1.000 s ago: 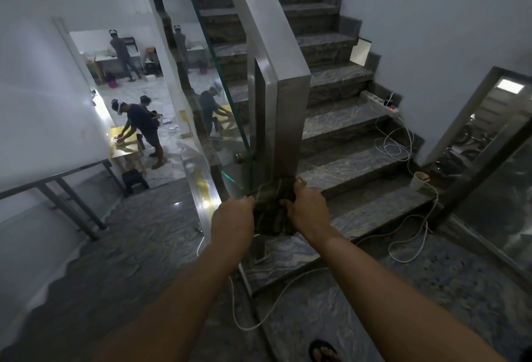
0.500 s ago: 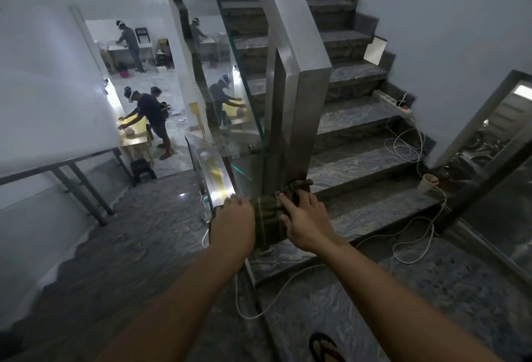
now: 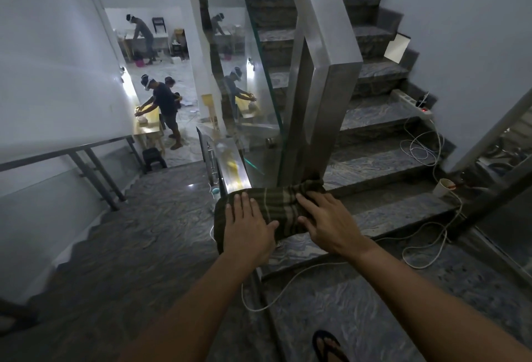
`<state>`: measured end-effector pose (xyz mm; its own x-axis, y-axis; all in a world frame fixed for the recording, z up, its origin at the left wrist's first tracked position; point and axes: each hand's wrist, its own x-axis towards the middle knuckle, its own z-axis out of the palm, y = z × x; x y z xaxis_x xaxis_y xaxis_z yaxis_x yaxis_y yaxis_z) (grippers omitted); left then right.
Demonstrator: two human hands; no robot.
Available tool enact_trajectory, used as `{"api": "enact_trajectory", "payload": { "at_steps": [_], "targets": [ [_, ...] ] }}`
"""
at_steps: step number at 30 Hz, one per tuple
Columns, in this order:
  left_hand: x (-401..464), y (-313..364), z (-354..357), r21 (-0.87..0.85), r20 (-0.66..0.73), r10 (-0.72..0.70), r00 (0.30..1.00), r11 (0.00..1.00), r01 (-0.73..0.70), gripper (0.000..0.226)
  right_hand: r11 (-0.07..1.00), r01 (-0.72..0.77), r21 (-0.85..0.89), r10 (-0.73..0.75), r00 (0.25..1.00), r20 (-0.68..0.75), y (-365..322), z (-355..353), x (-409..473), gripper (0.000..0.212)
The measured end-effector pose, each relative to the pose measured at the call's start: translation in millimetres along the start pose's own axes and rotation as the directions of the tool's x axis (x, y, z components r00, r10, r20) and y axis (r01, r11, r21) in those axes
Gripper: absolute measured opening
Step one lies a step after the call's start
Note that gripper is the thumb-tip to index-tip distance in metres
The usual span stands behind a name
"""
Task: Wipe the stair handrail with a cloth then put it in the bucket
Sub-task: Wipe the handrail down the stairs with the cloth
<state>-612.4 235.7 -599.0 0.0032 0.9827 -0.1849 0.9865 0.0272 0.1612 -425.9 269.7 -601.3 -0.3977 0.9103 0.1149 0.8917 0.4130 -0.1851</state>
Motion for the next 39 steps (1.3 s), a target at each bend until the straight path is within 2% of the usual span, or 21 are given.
{"api": "enact_trajectory", "payload": {
  "at_steps": [6, 11, 14, 18, 20, 22, 24, 27, 30, 32, 36, 39],
  "targets": [
    [14.0, -5.4, 1.5, -0.01, -0.049, -0.091, 0.995, 0.996, 0.091, 0.07, 0.992, 0.048, -0.114, -0.046, 0.999, 0.019, -0.1, -9.3, 5.3, 0.048],
    [25.9, -9.8, 3.1, -0.101, -0.045, -0.108, 0.993, 0.99, 0.103, 0.072, 0.993, 0.115, 0.016, -0.116, 0.992, 0.056, -8.6, -4.9, 7.3, 0.035],
    [35.2, -23.0, -0.4, -0.135, -0.029, -0.117, 0.993, 0.985, 0.113, 0.074, 0.986, 0.155, -0.059, -0.152, 0.986, 0.064, -15.3, -5.3, 11.9, 0.038],
    [50.9, -39.9, -11.5, -0.095, 0.003, -0.086, 0.996, 0.992, 0.086, 0.067, 0.967, 0.189, -0.171, -0.177, 0.981, 0.085, -31.7, -1.5, 14.7, 0.044],
    [60.0, -47.7, -16.8, -0.085, 0.031, -0.053, 0.998, 0.995, 0.055, 0.065, 0.969, 0.195, -0.153, -0.185, 0.98, 0.072, -38.9, -1.8, 15.8, 0.042],
    [67.0, -52.8, -18.2, -0.065, 0.05, -0.01, 0.999, 0.998, 0.014, 0.063, 0.977, 0.211, -0.03, -0.209, 0.976, 0.06, -45.9, 0.3, 15.2, 0.038],
    [71.9, -58.4, -15.6, -0.044, 0.05, 0.023, 0.998, 0.999, -0.021, 0.062, 0.976, 0.201, 0.08, -0.208, 0.974, 0.088, -55.4, 8.0, 11.6, 0.043],
    [97.0, -75.4, -13.9, -0.039, 0.032, 0.044, 0.999, 0.998, -0.043, 0.063, 0.986, 0.165, 0.021, -0.166, 0.979, 0.115, -73.3, 28.4, 25.4, 0.052],
    [125.0, -95.9, -20.2, -0.045, 0.05, 0.055, 0.997, 0.998, -0.053, 0.064, 0.995, 0.098, -0.027, -0.095, 0.991, 0.092, -90.6, 43.7, 49.2, 0.052],
    [130.0, -100.3, -25.0, -0.049, 0.063, 0.094, 0.994, 0.995, -0.091, 0.063, 0.998, 0.06, 0.03, -0.063, 0.992, 0.105, -102.3, 44.3, 51.3, 0.057],
    [133.9, -103.5, -29.3, -0.062, 0.059, 0.143, 0.988, 0.988, -0.139, 0.06, 0.995, 0.038, 0.095, -0.048, 0.993, 0.108, -114.5, 44.3, 49.8, 0.085],
    [138.7, -104.6, -32.4, -0.071, 0.062, 0.174, 0.983, 0.983, -0.17, 0.06, 0.997, 0.029, 0.069, -0.036, 0.994, 0.106, -118.7, 48.6, 54.4, 0.099]
  ]
}}
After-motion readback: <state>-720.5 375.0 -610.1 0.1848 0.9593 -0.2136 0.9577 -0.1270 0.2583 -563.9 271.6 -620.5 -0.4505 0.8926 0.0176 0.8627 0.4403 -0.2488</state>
